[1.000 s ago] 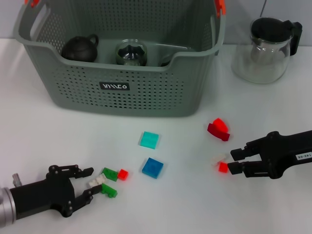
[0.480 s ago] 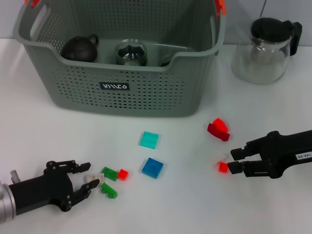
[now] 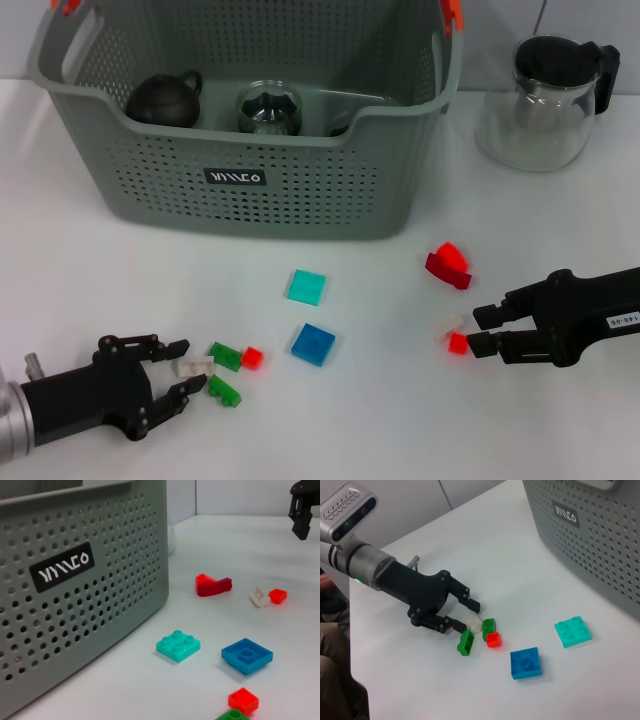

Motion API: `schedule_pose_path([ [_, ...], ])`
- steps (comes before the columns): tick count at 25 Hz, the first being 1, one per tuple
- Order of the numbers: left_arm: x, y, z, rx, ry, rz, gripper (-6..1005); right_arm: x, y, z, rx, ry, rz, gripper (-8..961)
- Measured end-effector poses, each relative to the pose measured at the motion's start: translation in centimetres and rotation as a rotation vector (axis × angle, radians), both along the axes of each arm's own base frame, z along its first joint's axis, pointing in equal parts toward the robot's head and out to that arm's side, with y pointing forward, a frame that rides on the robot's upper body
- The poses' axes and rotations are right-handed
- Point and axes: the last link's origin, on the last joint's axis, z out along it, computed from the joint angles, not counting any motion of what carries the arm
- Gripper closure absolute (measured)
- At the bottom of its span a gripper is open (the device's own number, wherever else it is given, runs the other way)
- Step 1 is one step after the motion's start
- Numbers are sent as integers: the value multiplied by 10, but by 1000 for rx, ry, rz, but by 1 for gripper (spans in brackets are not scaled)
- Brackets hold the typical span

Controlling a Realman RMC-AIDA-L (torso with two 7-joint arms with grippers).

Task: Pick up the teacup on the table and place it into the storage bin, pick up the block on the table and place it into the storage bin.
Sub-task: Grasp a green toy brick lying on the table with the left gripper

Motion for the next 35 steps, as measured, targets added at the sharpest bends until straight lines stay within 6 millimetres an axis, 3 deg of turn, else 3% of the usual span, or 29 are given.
schedule_pose_path([
  [12,0,0,-1,-2,-4,13,625,0,0,0,0,0,-1,540],
  [26,1,6,8,-31,-44,93,966,0,0,0,2,5,-1,539],
  [35,9,3,9,-49,-96,65,900,0,0,0,3,6,-2,539],
])
